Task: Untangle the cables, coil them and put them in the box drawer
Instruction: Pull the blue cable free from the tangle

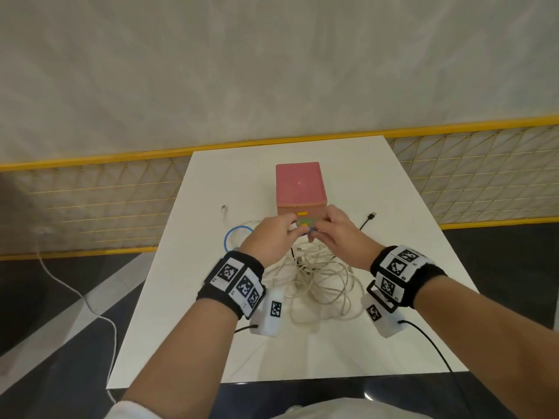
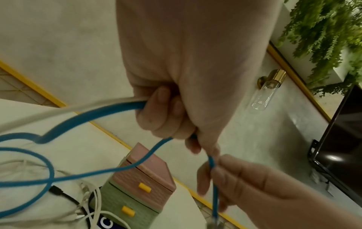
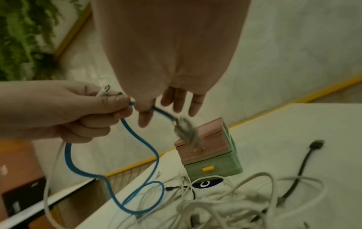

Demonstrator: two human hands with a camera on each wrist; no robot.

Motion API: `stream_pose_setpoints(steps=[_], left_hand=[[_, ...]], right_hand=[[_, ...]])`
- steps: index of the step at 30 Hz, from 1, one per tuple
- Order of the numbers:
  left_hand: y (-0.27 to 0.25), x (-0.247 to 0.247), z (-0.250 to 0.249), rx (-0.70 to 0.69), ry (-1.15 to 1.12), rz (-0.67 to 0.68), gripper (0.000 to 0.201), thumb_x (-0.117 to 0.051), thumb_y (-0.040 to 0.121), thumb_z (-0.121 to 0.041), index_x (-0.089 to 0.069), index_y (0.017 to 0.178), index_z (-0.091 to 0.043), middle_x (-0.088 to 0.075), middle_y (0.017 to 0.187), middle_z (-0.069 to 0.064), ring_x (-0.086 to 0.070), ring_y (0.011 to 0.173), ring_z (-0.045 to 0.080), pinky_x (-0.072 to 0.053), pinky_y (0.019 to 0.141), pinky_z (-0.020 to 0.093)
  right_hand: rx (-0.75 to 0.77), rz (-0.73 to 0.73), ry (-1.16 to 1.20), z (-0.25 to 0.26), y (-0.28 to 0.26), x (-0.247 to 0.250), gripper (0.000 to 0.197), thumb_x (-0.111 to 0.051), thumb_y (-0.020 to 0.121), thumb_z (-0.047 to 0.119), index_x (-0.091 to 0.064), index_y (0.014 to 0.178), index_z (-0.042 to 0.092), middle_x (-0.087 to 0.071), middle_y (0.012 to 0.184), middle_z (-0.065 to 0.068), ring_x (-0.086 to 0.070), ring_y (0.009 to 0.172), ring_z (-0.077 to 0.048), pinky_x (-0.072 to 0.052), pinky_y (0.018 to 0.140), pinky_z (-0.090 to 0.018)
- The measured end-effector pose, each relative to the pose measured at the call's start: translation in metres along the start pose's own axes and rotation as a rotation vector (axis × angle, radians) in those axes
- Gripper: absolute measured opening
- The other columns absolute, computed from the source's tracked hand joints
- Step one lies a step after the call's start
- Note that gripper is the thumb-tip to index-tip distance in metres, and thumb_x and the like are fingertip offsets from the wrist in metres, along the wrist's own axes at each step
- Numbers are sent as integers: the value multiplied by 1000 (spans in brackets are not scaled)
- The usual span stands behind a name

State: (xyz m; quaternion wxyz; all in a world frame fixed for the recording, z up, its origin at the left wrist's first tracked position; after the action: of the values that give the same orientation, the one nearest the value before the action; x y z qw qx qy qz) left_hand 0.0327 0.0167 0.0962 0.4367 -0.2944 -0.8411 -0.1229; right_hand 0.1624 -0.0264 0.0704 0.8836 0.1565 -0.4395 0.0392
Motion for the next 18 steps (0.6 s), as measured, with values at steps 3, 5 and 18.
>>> stream_pose_setpoints(steps=[3, 5, 18], left_hand=[[-5, -6, 9, 18, 57, 86, 26, -50, 99, -39, -55, 89, -15, -45, 66, -5, -43, 58, 13, -30, 51, 24], [-8, -3, 18, 70, 35, 35, 27, -49, 99, -39, -56, 100, -13, -46, 68, -5, -45, 58, 13, -31, 51, 25], [-29, 25, 49, 156, -301, -320, 24, -33, 104, -33, -45, 93, -16, -53, 69, 7, -45, 60, 17, -34, 57, 25]], right_hand=[[-121, 224, -113, -4, -2, -12, 21, -44, 98, 22, -63, 98, 13, -57, 90, 0, -51, 78, -17, -38, 69, -28], [-169, 266, -135, 2, 10, -14, 23, -41, 98, 22, -61, 103, 11, -62, 88, -3, -55, 77, -21, -41, 68, -30], [-202, 173, 71, -9, 65, -24, 52, -41, 88, -2, -46, 135, 20, -58, 128, -4, -55, 117, -22, -42, 103, -24]])
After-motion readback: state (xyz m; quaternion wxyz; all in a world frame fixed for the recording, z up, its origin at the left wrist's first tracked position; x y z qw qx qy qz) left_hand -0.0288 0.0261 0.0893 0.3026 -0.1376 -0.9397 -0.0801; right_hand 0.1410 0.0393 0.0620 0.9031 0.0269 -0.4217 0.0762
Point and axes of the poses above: each hand's wrist, its own y-axis towards the middle knuckle, its own x-axis out of the back of the hand, z = x × y, the point moved 6 cm from there along y, towards the middle knuckle
